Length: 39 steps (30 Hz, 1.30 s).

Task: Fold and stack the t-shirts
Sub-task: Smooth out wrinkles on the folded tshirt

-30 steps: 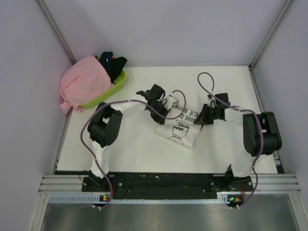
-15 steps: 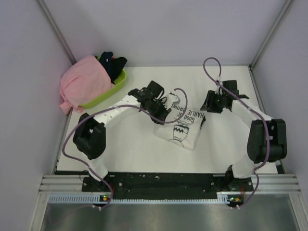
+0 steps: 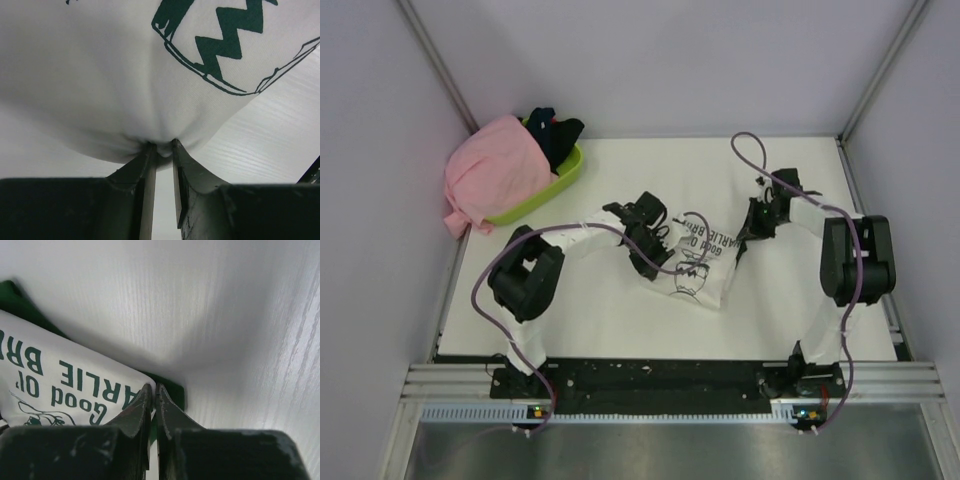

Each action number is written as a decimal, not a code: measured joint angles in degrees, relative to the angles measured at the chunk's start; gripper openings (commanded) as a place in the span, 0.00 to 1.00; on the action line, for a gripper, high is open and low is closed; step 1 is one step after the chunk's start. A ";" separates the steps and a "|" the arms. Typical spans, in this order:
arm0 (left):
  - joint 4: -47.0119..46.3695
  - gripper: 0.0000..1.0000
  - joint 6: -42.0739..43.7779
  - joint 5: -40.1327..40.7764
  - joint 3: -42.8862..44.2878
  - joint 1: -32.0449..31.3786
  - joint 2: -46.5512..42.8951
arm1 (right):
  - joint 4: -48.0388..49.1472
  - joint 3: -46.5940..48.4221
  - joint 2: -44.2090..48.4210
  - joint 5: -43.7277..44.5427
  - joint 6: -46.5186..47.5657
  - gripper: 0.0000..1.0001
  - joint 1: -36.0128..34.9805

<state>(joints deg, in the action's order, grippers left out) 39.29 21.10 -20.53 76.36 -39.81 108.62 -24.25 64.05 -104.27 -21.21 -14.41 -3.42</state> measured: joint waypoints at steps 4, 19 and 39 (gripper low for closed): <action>-0.66 0.27 0.09 0.04 -0.46 -0.04 -0.26 | -0.98 4.50 -2.23 -0.26 0.44 0.08 0.17; 9.75 0.56 1.81 -7.39 15.52 4.63 -2.23 | -5.84 4.81 12.02 5.95 4.15 0.45 -0.17; -2.64 0.00 -13.46 -12.33 31.63 10.62 21.75 | -2.89 -29.66 27.58 -6.12 -14.01 0.03 -18.18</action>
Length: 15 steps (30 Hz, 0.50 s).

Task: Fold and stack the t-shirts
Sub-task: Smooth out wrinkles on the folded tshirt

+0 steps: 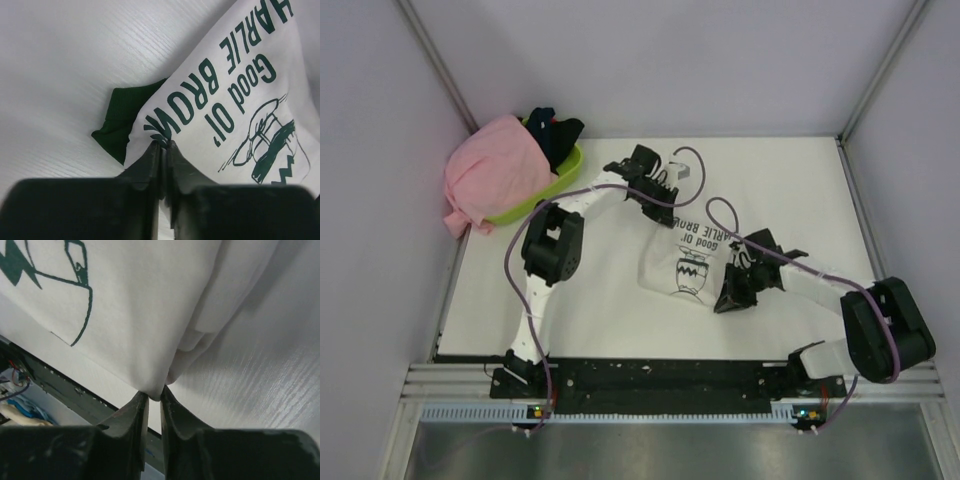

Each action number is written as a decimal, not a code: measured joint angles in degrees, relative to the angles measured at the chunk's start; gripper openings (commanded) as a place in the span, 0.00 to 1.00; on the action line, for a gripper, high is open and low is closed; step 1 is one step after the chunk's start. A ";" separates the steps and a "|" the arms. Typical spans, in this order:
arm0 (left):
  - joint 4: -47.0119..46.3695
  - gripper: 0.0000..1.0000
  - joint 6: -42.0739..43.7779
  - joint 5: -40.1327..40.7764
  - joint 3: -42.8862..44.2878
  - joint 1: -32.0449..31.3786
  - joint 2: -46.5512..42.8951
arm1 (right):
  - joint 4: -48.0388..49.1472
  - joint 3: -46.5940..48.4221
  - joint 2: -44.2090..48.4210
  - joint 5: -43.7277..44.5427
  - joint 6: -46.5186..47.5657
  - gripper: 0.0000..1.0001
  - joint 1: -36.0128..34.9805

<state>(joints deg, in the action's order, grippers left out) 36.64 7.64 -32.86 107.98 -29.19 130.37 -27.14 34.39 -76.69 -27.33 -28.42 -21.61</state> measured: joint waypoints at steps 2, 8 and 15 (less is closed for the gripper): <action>-0.02 0.00 0.39 -0.68 -0.09 0.15 0.00 | 1.55 -0.31 -1.95 -0.26 -0.59 0.00 0.02; -0.59 0.00 0.83 1.64 -0.17 0.66 0.00 | 4.85 -4.07 -2.69 -2.64 -1.75 0.00 1.99; -0.31 0.38 2.54 3.15 -0.17 0.90 0.00 | 5.14 -5.01 -0.59 -2.80 -0.98 0.25 3.15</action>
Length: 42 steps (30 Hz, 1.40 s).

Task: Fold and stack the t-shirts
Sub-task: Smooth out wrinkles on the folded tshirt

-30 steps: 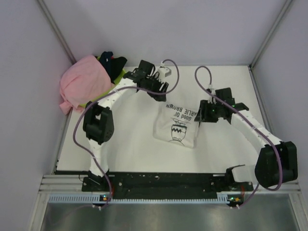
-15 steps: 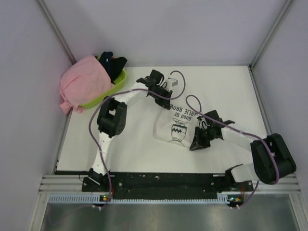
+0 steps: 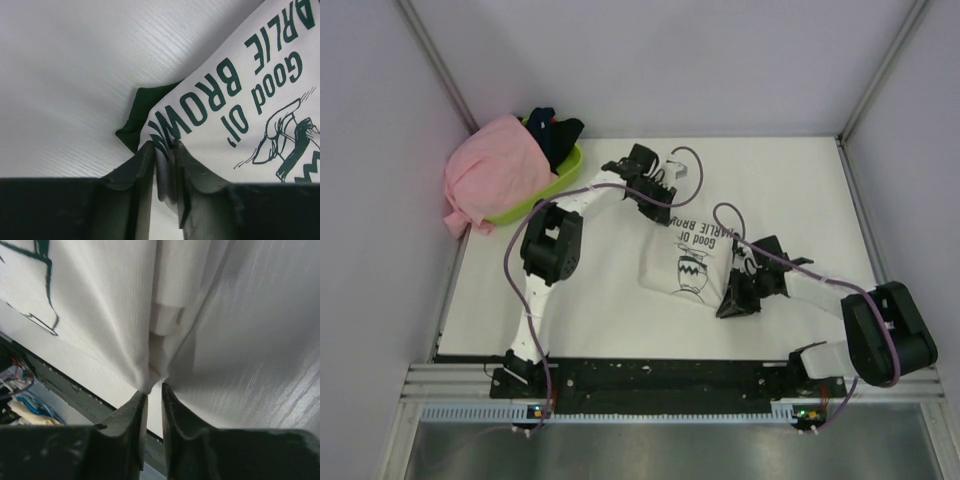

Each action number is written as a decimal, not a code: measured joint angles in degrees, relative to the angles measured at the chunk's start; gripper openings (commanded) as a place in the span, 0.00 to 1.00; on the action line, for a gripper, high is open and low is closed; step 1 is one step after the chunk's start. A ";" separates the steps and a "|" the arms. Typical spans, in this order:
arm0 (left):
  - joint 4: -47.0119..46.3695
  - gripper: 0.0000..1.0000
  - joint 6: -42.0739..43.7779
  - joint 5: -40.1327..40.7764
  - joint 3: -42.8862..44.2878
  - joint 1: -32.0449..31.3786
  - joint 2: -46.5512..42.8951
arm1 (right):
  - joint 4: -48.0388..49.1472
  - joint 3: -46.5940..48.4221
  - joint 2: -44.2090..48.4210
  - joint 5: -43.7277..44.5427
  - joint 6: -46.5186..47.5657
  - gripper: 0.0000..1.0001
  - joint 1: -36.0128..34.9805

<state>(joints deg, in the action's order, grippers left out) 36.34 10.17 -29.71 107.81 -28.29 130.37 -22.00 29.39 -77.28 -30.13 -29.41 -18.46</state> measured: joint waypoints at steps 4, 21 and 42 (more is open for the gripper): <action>-0.35 0.51 2.08 1.09 0.02 0.57 0.00 | -4.31 1.88 1.16 0.13 1.42 0.45 0.20; -0.94 0.33 5.31 4.50 -18.01 0.72 -27.23 | -2.62 19.47 -12.07 6.60 5.84 0.59 9.90; -2.40 0.70 5.81 3.30 -32.46 -5.03 -21.24 | 3.21 23.04 -22.73 -1.88 6.88 0.00 12.50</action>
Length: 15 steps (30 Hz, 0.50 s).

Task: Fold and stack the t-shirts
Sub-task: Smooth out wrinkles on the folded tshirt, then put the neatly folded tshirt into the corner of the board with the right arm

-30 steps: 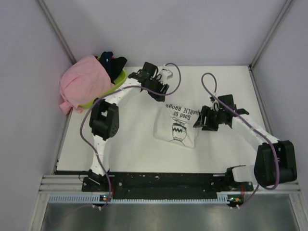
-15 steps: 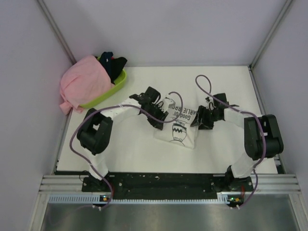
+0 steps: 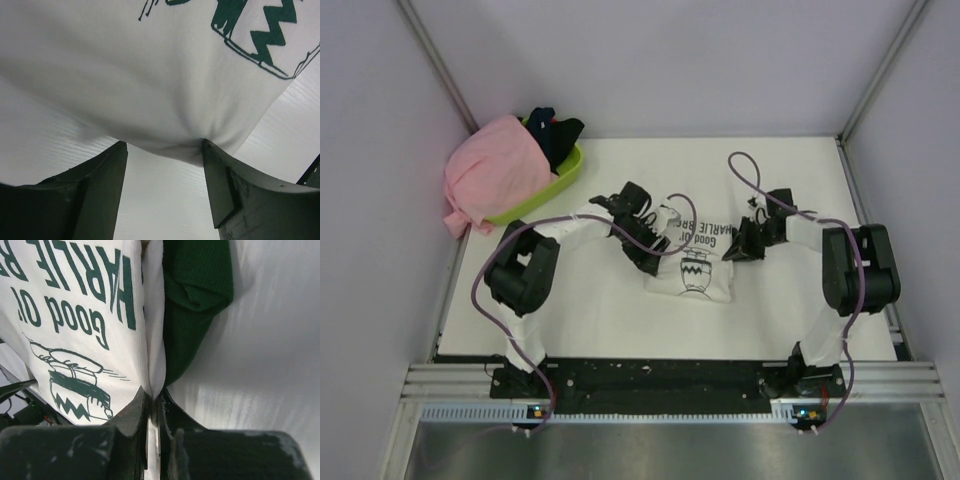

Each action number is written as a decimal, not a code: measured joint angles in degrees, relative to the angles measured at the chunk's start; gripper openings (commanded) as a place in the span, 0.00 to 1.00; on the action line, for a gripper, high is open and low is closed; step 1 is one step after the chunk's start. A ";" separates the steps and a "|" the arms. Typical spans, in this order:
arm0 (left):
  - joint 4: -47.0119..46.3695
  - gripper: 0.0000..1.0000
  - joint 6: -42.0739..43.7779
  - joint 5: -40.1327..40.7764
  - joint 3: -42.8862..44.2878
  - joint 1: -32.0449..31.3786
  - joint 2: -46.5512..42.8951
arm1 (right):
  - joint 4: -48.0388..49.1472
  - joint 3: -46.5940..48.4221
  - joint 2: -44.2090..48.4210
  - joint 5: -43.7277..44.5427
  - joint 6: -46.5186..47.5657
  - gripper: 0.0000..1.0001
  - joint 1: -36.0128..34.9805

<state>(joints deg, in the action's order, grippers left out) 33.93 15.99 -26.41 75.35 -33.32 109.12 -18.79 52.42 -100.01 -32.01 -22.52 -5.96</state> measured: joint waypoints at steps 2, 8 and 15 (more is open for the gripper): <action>1.27 0.94 0.76 -0.28 0.81 0.26 -0.11 | -2.43 2.38 -0.70 0.63 2.19 0.00 0.59; 6.67 0.99 2.58 -1.20 5.60 4.72 -1.29 | -13.25 11.56 -1.31 7.74 13.70 0.00 1.38; 7.85 0.99 3.78 1.55 7.54 12.24 -3.30 | -22.14 12.46 -0.50 17.29 27.10 0.00 1.64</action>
<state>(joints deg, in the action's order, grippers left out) 41.78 19.77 -24.86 82.89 -21.08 105.82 -40.93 64.88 -100.51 -14.72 4.58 -4.32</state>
